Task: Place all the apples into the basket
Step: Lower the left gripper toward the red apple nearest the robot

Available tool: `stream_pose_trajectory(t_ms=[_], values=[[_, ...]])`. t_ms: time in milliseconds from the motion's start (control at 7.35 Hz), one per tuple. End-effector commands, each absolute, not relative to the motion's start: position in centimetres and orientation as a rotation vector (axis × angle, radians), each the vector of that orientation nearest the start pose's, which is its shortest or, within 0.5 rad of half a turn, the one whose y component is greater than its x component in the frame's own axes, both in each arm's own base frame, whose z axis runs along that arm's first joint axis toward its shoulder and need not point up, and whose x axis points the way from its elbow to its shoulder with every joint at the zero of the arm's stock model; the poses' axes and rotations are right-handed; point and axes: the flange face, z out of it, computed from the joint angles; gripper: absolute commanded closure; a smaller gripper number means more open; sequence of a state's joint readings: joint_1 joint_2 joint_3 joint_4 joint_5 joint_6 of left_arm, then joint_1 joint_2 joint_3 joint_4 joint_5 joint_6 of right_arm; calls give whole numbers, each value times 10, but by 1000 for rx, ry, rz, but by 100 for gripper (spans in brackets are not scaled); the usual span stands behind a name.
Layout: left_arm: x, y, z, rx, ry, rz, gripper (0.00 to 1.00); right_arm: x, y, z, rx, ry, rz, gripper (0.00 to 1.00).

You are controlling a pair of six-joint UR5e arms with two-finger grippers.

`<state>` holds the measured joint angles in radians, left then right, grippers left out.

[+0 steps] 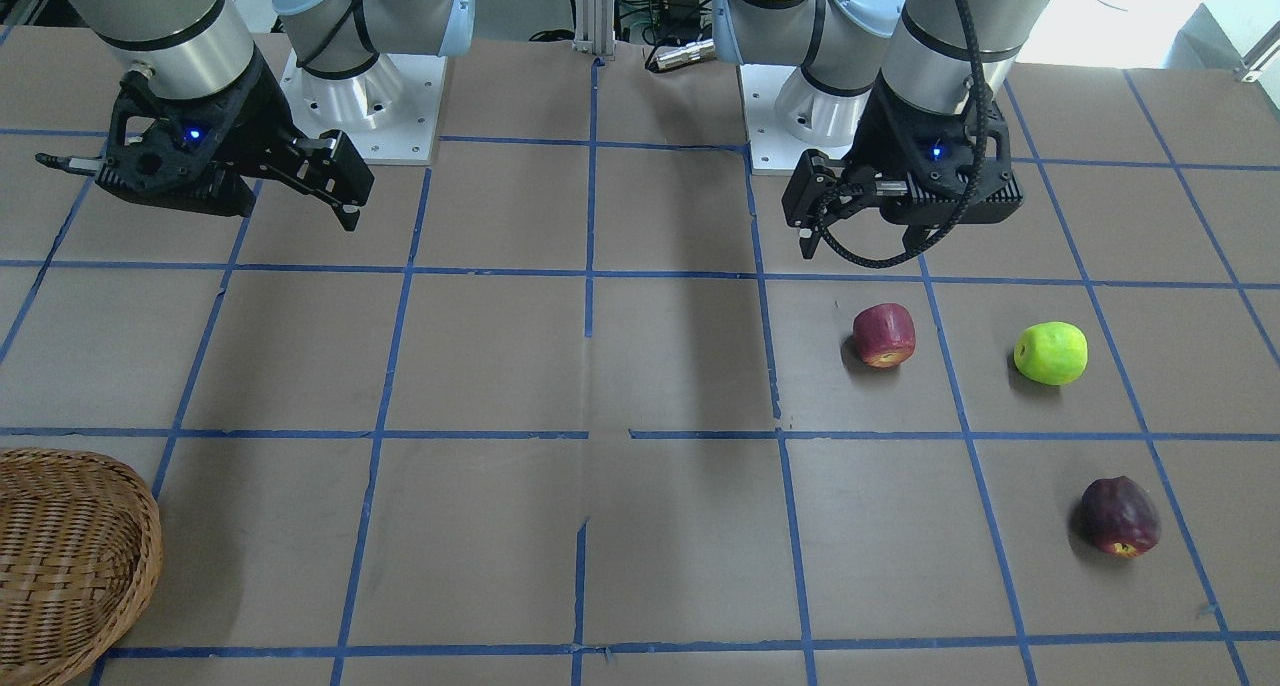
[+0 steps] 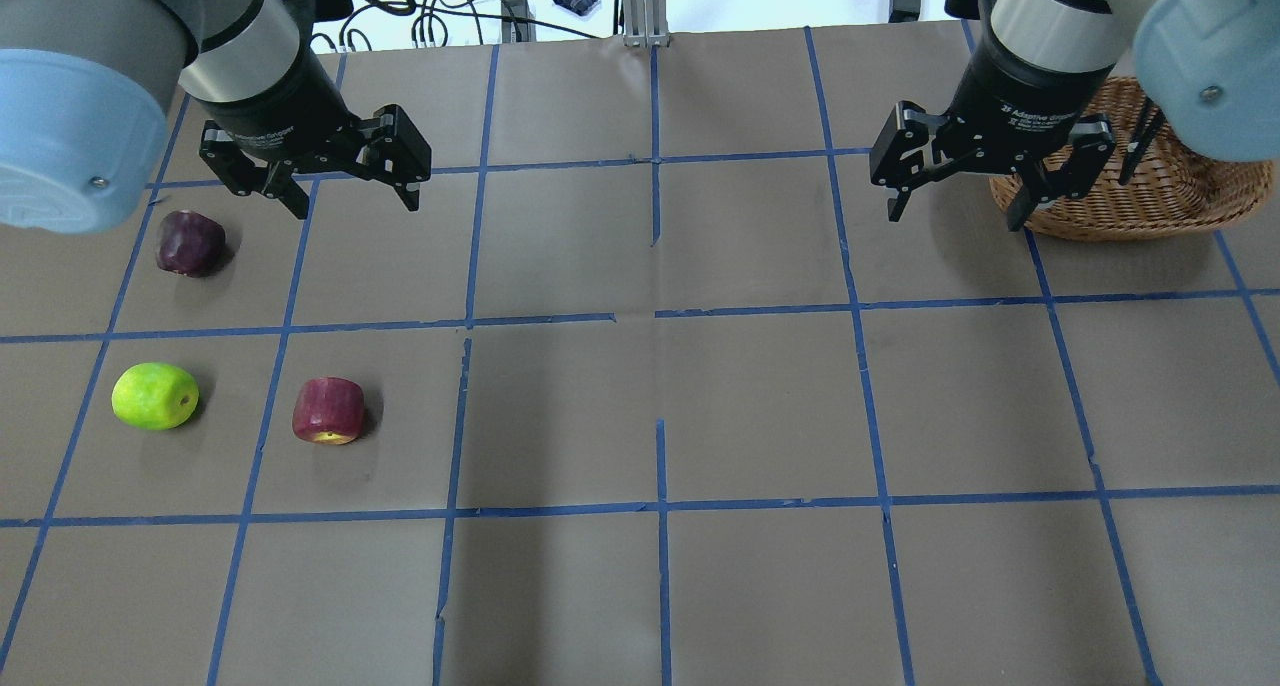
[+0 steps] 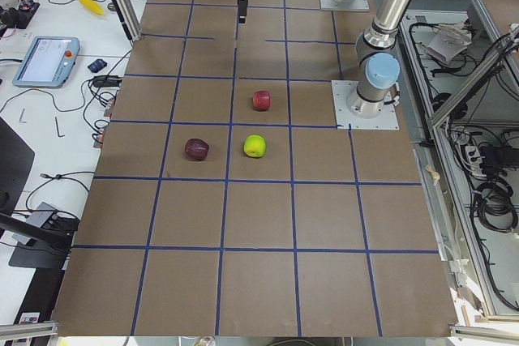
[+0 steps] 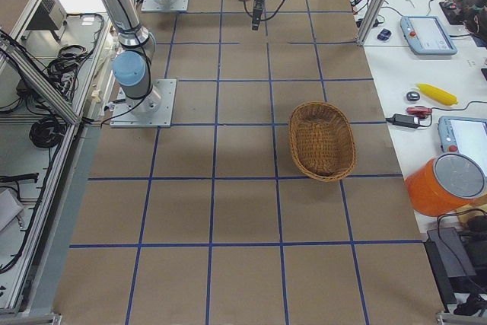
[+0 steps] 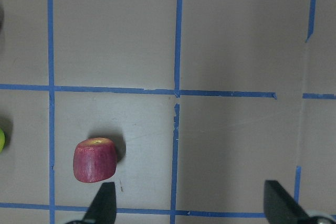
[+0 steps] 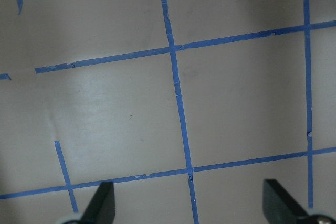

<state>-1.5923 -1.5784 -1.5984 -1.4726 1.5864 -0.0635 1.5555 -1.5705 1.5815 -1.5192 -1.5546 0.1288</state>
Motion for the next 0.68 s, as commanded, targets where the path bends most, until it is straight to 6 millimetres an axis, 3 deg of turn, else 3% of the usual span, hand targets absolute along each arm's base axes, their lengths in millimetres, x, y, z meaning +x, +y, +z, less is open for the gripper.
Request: stream_pose_trajectory(t_ms=[0,272,545], values=[[-142,-497,482,-66,3124,-102,0,128,-487,478,226,3119,100,0],[-141,-498,473,-61,3120,-80,0,128,-487,477,226,3119,102,0],[-126,-499,462,-25,3114,-27,0,128,-488,478,228,3117,93,0]])
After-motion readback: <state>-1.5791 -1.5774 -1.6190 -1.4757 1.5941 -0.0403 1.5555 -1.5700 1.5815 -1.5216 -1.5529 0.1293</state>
